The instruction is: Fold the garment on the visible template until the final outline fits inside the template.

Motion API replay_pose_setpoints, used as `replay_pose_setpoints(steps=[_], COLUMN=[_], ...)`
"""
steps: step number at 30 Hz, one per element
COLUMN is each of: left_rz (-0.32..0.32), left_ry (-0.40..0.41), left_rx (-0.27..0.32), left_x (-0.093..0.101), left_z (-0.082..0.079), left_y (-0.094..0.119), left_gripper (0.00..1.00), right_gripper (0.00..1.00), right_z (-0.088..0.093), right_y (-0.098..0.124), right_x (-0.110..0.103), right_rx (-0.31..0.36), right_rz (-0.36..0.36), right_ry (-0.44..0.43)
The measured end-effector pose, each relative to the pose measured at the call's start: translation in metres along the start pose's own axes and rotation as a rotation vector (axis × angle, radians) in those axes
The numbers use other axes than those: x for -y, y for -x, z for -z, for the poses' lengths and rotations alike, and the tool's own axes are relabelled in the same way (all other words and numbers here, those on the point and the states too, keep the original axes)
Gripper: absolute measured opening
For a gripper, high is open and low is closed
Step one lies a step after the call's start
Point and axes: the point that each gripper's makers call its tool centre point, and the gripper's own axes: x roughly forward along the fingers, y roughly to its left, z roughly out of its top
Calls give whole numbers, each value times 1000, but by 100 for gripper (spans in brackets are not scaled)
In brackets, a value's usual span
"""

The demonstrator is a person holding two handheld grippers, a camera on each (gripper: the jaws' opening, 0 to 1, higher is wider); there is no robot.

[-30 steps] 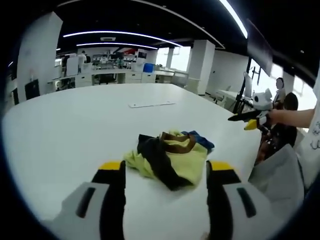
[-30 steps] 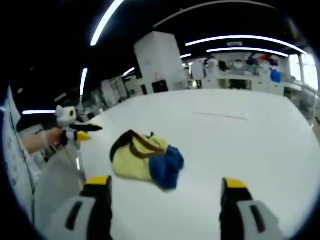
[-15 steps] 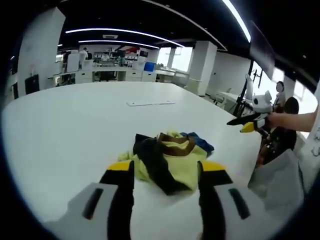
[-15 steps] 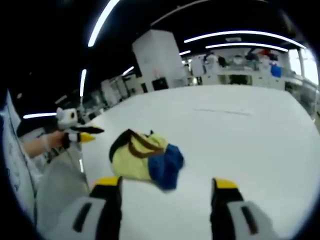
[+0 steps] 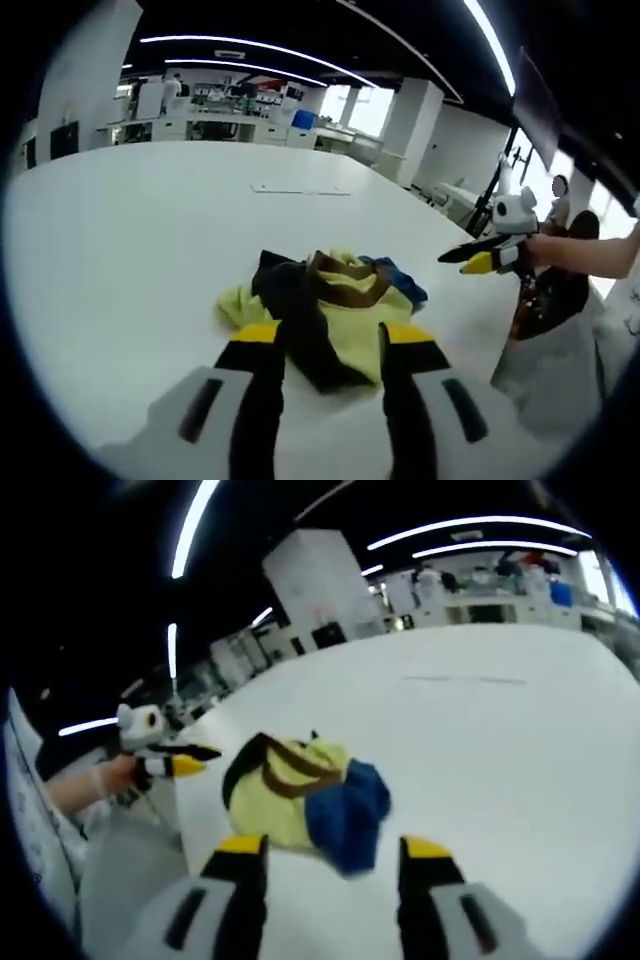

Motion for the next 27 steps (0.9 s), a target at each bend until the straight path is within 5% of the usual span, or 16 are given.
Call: replay_pose_setpoints(steps=[12, 27], left_rz=[-20, -71], left_ry=[42, 122], left_rx=[-64, -84], left_x=[-4, -14], left_z=[17, 27], left_y=[-16, -20], left_gripper=[20, 2], right_gripper=[17, 2], right_z=[22, 33], right_y=[-30, -41], right_x=[3, 2], right_rx=[-77, -108], right_rz=[-23, -27], right_ry=[-75, -124])
